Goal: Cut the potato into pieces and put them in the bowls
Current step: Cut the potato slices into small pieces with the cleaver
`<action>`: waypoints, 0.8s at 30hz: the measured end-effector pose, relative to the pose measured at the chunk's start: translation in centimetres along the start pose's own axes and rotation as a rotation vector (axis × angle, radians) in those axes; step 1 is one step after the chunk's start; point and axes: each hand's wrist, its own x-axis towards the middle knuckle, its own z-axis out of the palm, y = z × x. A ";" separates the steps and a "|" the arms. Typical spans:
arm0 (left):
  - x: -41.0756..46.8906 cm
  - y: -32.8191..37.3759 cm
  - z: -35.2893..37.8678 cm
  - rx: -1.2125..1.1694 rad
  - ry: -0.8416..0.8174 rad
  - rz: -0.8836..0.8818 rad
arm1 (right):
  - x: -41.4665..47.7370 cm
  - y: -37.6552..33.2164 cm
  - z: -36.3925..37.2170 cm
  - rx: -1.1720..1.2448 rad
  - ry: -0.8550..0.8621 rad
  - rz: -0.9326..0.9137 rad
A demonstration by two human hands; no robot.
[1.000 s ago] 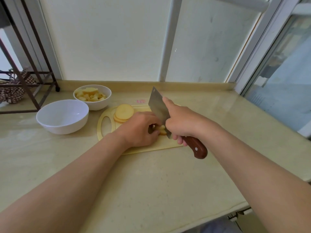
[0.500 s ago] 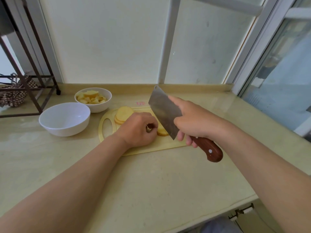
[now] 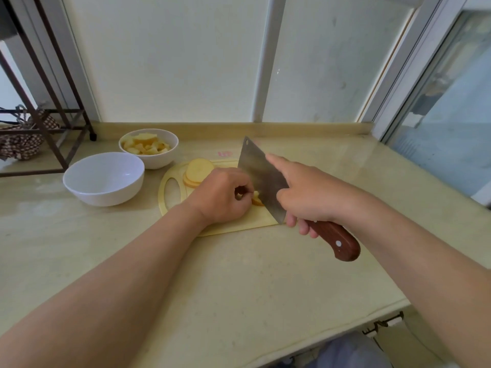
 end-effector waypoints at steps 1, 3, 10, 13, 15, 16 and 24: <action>0.0 0.1 0.0 0.003 0.005 0.006 | 0.1 0.0 0.4 -0.005 -0.008 0.005; 0.0 0.2 0.0 0.008 0.016 0.010 | 0.4 -0.1 1.2 -0.016 -0.017 0.018; -0.1 0.0 0.0 0.003 0.008 0.006 | 2.8 -1.2 1.2 -0.056 -0.024 0.034; -0.2 0.3 0.0 -0.007 0.020 -0.001 | 3.5 -1.2 0.8 -0.024 -0.027 0.032; -0.2 0.5 0.0 0.007 0.023 -0.001 | 3.5 -0.8 0.2 0.056 -0.015 0.037; -0.2 0.5 0.0 0.013 0.022 -0.003 | 3.2 -0.4 -0.2 0.096 -0.003 0.036; 0.0 0.1 0.1 0.041 -0.004 -0.024 | 1.0 3.8 -3.2 0.326 0.045 0.057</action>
